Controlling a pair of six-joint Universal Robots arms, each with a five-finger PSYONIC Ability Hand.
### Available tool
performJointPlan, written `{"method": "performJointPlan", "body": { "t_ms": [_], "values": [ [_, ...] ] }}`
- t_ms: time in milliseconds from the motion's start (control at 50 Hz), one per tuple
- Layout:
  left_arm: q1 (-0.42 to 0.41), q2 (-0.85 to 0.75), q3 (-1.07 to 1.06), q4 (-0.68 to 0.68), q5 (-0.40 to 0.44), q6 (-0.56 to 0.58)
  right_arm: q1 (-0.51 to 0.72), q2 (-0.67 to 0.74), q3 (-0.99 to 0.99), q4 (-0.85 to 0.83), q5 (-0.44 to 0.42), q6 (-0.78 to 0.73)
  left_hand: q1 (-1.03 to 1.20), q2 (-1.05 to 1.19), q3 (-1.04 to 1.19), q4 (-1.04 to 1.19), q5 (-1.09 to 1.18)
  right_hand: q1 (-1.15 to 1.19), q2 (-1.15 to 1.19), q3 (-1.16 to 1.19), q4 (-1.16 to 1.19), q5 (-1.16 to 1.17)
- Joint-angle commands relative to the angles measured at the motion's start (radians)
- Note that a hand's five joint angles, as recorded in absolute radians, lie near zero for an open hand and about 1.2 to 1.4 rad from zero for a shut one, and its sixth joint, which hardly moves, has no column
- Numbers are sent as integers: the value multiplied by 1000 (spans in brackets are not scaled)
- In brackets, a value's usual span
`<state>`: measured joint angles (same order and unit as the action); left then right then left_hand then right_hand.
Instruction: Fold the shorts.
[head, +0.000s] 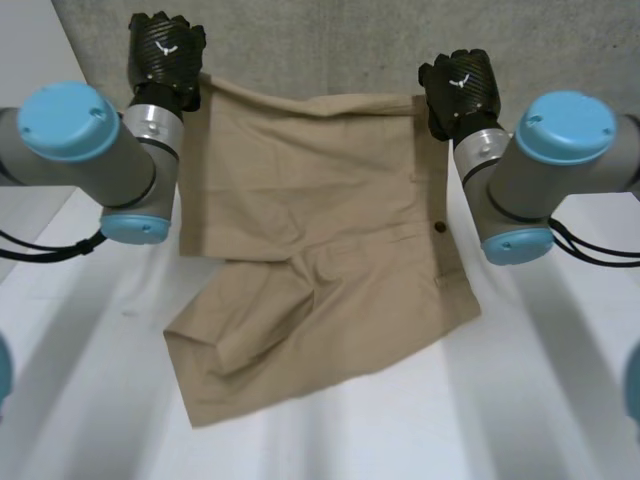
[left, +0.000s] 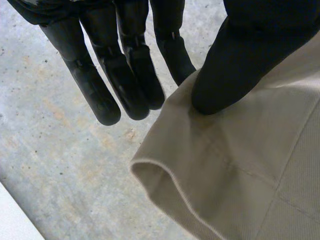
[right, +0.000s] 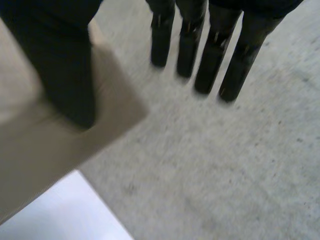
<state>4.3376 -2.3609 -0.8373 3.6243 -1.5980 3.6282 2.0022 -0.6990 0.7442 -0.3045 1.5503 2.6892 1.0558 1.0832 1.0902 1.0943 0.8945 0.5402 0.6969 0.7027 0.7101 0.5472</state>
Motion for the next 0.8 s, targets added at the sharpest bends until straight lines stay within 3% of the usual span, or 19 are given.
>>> {"method": "performJointPlan", "body": {
  "t_ms": [20, 140, 320, 360, 520, 660, 800],
  "values": [
    [-1, -104, 34, 42, 12, 6, 13, 99, -134, 188, 22, -97, -851, -879, -886, -890, -864, -366, -522, -528, -536, -547],
    [-3, -28, -103, 59, 12, 1, 12, -48, 41, 188, 17, -23, -878, -905, -912, -916, -891, -366, -522, -528, -536, -547],
    [-18, 227, -424, 37, 4, -2, 6, -286, 348, 215, -18, -11, -848, -876, -883, -887, -861, -366, -522, -528, -536, -547],
    [-26, 335, -579, 10, 6, -5, 4, -350, 453, 220, -38, -17, -834, -861, -868, -872, -847, -366, -522, -528, -536, -547],
    [-46, 517, -880, -105, 16, -40, -8, -488, 758, 242, -82, -17, -766, -794, -801, -805, -780, -366, -522, -528, -536, -547],
    [-35, 542, -962, -220, 49, -46, -23, -511, 901, 242, -140, -19, -731, -758, -765, -769, -744, -350, -507, -513, -520, -532],
    [51, 468, -985, -251, 92, -43, -48, -496, 957, 234, -177, -17, -655, -682, -689, -693, -668, -311, -468, -474, -481, -493]
  ]
}}
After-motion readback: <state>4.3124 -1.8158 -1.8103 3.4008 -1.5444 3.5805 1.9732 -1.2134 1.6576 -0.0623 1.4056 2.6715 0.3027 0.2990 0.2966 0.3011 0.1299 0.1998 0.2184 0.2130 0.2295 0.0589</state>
